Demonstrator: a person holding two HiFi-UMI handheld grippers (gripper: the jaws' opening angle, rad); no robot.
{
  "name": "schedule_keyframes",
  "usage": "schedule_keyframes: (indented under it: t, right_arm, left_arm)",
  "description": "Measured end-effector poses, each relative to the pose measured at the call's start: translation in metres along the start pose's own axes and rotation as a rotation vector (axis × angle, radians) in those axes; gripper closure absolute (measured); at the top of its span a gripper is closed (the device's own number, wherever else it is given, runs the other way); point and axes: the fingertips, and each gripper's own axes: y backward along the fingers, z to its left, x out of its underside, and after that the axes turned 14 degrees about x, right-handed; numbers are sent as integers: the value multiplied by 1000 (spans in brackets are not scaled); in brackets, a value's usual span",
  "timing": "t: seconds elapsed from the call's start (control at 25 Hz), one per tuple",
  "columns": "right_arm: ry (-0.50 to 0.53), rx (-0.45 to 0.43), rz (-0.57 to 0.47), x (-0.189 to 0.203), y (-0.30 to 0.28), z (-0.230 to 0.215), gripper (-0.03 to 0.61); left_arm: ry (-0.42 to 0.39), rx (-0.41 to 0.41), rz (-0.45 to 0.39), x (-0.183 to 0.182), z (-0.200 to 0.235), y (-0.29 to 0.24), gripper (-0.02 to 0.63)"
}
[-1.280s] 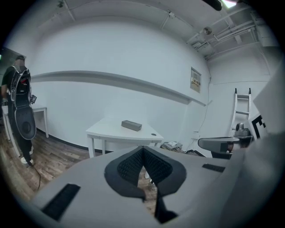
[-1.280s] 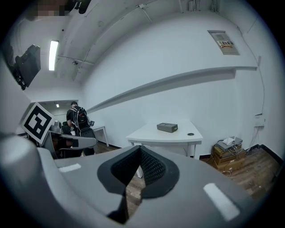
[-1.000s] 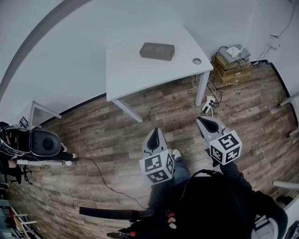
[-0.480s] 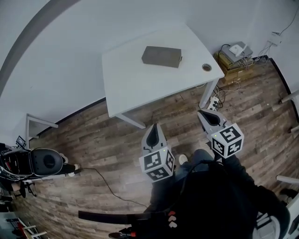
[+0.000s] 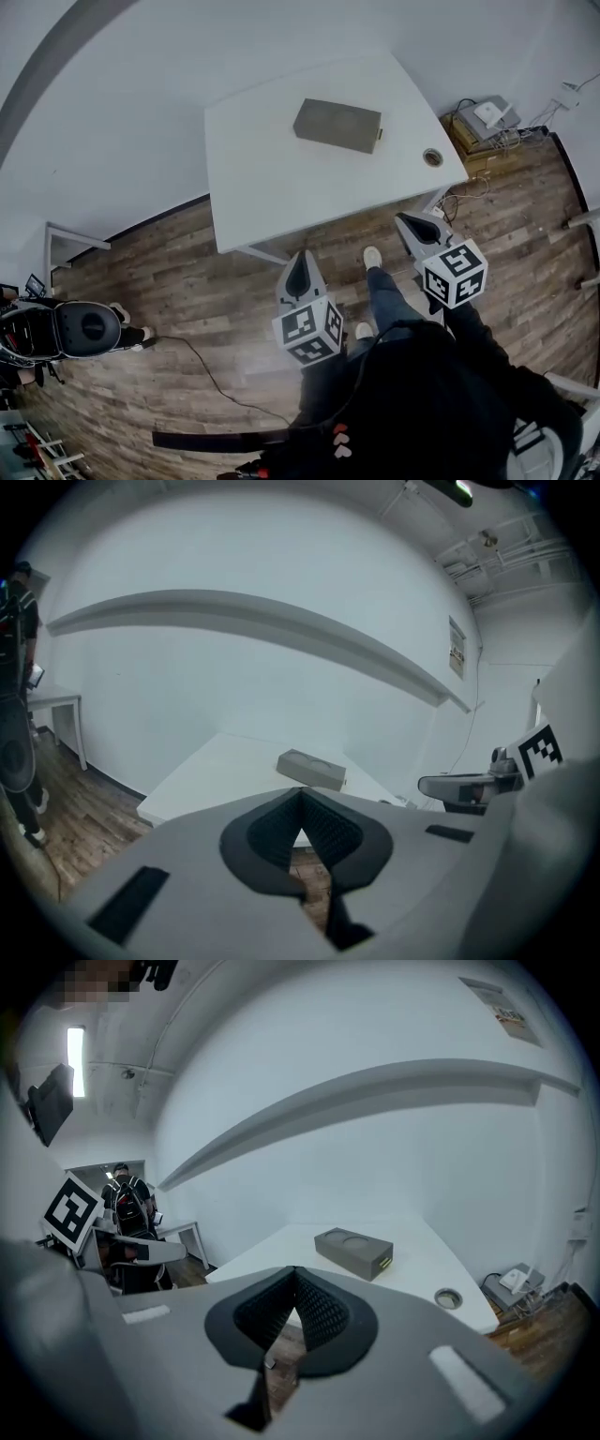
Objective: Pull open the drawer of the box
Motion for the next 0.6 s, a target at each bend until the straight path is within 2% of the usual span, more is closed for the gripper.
schedule_keyframes:
  t: [0.32,0.6]
  right_arm:
    - [-8,8,17,-55,-126,-72,583]
    - [-9,-34,118,-62,-209,-142,583]
  left_arm:
    - [-22,3,15,-71,24,-137,620]
    - [-38,19,37,-113,13,-242,620]
